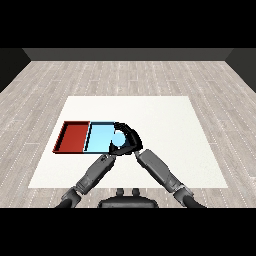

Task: Pick the blue can and put it in the blue box

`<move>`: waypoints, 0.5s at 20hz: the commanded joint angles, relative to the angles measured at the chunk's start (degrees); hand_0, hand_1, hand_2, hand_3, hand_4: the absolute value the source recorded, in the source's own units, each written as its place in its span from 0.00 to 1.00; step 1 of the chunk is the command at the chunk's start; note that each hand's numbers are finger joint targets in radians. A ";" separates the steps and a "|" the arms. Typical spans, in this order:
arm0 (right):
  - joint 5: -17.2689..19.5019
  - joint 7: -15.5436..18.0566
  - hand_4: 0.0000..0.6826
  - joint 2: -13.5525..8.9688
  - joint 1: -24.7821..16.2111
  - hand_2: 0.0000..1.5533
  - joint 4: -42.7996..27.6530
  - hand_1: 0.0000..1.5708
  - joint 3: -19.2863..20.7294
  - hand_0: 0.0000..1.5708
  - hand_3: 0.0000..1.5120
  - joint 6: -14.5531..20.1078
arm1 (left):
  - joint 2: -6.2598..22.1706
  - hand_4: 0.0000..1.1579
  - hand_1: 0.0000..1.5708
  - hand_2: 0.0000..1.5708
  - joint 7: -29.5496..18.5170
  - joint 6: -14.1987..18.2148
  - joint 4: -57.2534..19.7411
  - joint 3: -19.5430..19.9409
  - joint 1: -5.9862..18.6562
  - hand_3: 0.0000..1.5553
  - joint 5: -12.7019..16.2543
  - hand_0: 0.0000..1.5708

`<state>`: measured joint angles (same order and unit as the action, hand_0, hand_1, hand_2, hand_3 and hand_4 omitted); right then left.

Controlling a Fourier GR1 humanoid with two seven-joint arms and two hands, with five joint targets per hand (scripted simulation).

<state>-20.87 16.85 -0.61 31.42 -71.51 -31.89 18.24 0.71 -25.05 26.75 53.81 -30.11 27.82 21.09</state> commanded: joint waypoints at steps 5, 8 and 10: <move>1.08 3.07 0.00 0.59 -4.58 0.00 0.96 0.00 3.10 0.00 0.00 -4.14 | -0.68 0.99 1.00 1.00 -2.71 -1.73 -5.42 2.81 1.51 0.96 -0.97 1.00; -0.90 -2.04 0.00 0.59 -1.67 0.00 -1.47 0.00 4.93 0.00 0.00 -4.36 | -0.67 0.98 1.00 1.00 0.69 0.84 0.89 1.34 -1.61 0.97 -4.70 1.00; 1.07 -4.77 0.00 0.60 -1.81 0.00 -3.80 0.00 7.49 0.00 0.00 -4.78 | -0.66 0.98 1.00 1.00 -2.10 -0.56 -0.06 1.38 -3.37 0.97 -4.17 1.00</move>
<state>-20.32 15.62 -0.17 29.23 -72.76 -27.08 14.24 0.72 -24.29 26.15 54.53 -27.83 26.35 17.20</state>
